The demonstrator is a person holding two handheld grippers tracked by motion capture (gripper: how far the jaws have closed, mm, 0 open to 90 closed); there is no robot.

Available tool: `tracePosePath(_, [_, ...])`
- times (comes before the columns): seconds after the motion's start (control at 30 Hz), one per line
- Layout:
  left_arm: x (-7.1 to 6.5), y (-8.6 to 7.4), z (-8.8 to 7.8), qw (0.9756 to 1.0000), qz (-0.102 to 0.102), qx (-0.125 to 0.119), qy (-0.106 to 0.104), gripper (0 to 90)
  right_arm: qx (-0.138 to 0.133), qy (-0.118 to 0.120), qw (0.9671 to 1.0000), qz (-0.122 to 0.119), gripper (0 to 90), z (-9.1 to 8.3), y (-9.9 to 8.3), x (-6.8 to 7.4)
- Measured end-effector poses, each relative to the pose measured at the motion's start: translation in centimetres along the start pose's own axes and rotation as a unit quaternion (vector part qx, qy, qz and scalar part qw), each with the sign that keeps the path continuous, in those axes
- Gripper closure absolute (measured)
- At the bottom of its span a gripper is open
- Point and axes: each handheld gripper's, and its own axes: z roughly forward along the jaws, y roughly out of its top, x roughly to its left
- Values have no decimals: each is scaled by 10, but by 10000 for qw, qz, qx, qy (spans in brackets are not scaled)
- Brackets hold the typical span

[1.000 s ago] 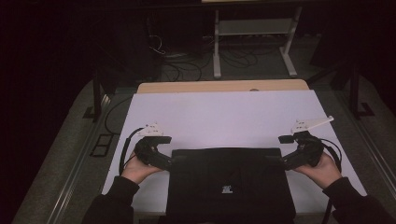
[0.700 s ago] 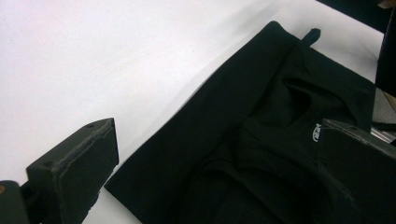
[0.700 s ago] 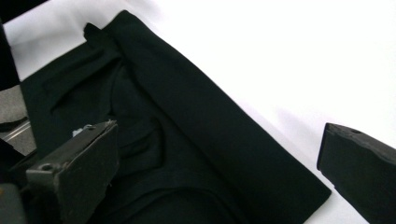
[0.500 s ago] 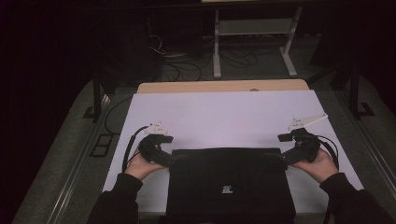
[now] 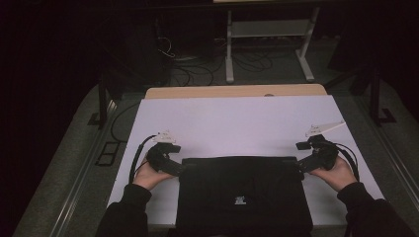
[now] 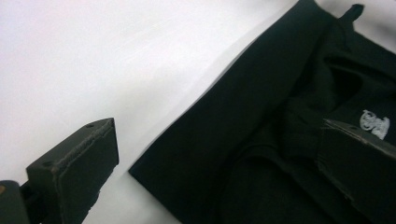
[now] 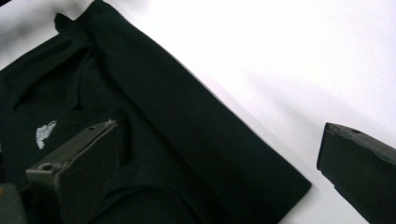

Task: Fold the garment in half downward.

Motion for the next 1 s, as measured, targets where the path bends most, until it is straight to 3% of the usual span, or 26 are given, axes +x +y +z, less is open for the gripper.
tracePosePath(0.37, [14,-9,5,9997,-147,-121,156,0,29,-98,9998,171,0,3,-5,-14])
tracePosePath(0.6, [21,-13,6,9993,-266,-213,168,0,221,-106,9994,224,32,13,-9,-22])
tracePosePath(0.9, [29,-19,14,9995,-307,55,103,0,373,-75,9987,330,142,20,-16,-36])
tracePosePath(1.0, [28,-19,14,9995,-288,92,86,48,423,-100,9985,344,151,21,-17,-38])
